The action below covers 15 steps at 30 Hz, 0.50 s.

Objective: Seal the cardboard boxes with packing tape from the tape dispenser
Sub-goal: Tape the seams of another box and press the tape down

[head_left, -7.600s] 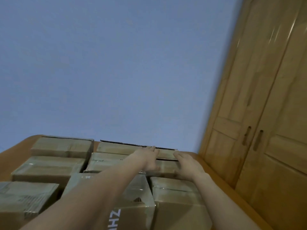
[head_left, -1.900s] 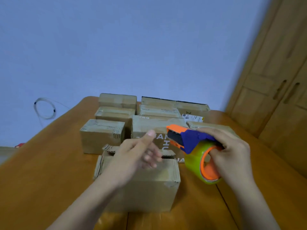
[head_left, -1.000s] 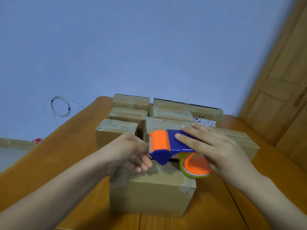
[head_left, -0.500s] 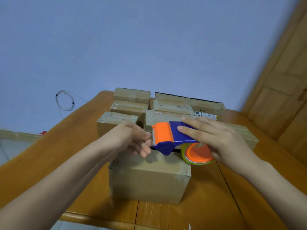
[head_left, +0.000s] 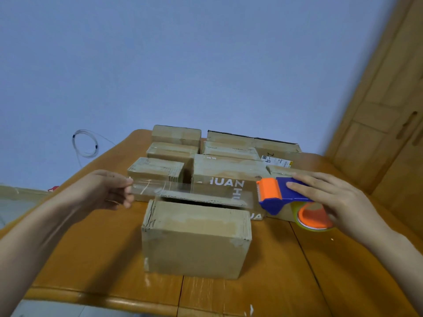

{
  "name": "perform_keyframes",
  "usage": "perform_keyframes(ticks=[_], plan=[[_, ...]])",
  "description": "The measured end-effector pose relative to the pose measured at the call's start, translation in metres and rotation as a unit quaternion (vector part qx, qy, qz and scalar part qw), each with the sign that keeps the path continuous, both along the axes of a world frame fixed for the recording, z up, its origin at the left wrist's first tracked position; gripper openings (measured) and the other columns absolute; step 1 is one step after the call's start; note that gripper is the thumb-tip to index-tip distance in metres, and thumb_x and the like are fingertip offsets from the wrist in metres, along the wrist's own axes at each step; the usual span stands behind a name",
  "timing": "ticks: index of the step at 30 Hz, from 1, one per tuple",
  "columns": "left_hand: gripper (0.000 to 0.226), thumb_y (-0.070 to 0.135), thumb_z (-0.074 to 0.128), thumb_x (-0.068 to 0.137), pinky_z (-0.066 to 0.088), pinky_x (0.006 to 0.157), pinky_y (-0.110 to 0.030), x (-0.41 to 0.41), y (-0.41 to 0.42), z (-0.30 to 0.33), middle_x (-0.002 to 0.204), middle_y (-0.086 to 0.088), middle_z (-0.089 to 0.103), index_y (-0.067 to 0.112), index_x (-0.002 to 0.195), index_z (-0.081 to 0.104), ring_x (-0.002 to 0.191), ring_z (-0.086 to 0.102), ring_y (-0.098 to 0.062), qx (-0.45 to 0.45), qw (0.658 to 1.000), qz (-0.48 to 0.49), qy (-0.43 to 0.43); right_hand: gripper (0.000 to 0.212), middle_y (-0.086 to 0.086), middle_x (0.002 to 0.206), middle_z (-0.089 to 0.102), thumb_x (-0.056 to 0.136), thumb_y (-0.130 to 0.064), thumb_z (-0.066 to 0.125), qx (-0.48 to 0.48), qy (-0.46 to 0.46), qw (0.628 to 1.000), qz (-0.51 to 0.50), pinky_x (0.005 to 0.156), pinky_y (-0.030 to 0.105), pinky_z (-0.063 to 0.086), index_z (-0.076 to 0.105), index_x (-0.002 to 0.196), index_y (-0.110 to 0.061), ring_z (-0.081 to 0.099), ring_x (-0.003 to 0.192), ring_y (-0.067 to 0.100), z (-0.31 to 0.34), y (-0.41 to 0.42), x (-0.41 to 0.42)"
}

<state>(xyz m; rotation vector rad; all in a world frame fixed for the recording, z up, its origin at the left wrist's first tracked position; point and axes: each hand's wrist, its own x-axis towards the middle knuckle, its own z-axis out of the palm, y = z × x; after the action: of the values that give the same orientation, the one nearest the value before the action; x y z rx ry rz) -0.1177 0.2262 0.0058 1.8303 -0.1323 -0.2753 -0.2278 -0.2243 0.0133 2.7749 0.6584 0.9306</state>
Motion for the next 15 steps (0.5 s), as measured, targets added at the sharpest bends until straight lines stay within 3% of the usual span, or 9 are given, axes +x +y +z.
perform_keyframes(ticks=[3, 7, 10, 15], plan=[[0.026, 0.020, 0.052, 0.087, 0.052, 0.051, -0.026, -0.003, -0.004, -0.002, 0.075, -0.020, 0.067, 0.002, 0.069, 0.054, 0.061, 0.065, -0.022, -0.068, 0.997, -0.008, 0.020, 0.090, 0.002, 0.135, 0.056, 0.061, 0.014, 0.078, 0.010, -0.005, 1.000, 0.001, 0.078, 0.044, 0.056, 0.047, 0.134, -0.029, 0.055, 0.116, 0.029, -0.003, -0.001, -0.001], [0.029, 0.012, 0.043, 0.095, 0.056, 0.051, -0.023, -0.011, -0.013, -0.004, 0.074, -0.017, 0.070, 0.002, 0.069, 0.051, 0.063, 0.069, -0.021, -0.170, 0.984, 0.012, 0.048, 0.086, 0.004, 0.134, 0.056, 0.062, 0.011, 0.078, 0.016, -0.020, 1.000, 0.006, 0.076, 0.039, 0.053, 0.047, 0.133, -0.025, 0.048, 0.118, 0.024, -0.004, -0.006, -0.006], [0.029, 0.008, 0.043, 0.093, 0.060, 0.063, -0.029, -0.016, -0.022, -0.006, 0.077, -0.022, 0.070, 0.004, 0.065, 0.050, 0.072, 0.073, -0.029, -0.292, 0.952, 0.029, 0.092, 0.085, 0.005, 0.132, 0.057, 0.062, 0.007, 0.079, 0.010, -0.025, 1.000, 0.002, 0.074, 0.041, 0.055, 0.047, 0.133, -0.025, 0.048, 0.117, 0.026, -0.006, -0.005, -0.006], [0.030, 0.011, 0.056, 0.075, 0.055, 0.081, -0.045, -0.024, -0.033, -0.010, 0.111, -0.036, 0.062, 0.006, 0.046, 0.052, 0.105, 0.064, -0.043, -0.387, 0.913, -0.018, 0.127, 0.085, 0.007, 0.131, 0.059, 0.061, 0.004, 0.080, 0.003, -0.027, 1.000, -0.011, 0.072, 0.043, 0.056, 0.046, 0.133, -0.025, 0.049, 0.116, 0.027, -0.008, -0.006, -0.005]])
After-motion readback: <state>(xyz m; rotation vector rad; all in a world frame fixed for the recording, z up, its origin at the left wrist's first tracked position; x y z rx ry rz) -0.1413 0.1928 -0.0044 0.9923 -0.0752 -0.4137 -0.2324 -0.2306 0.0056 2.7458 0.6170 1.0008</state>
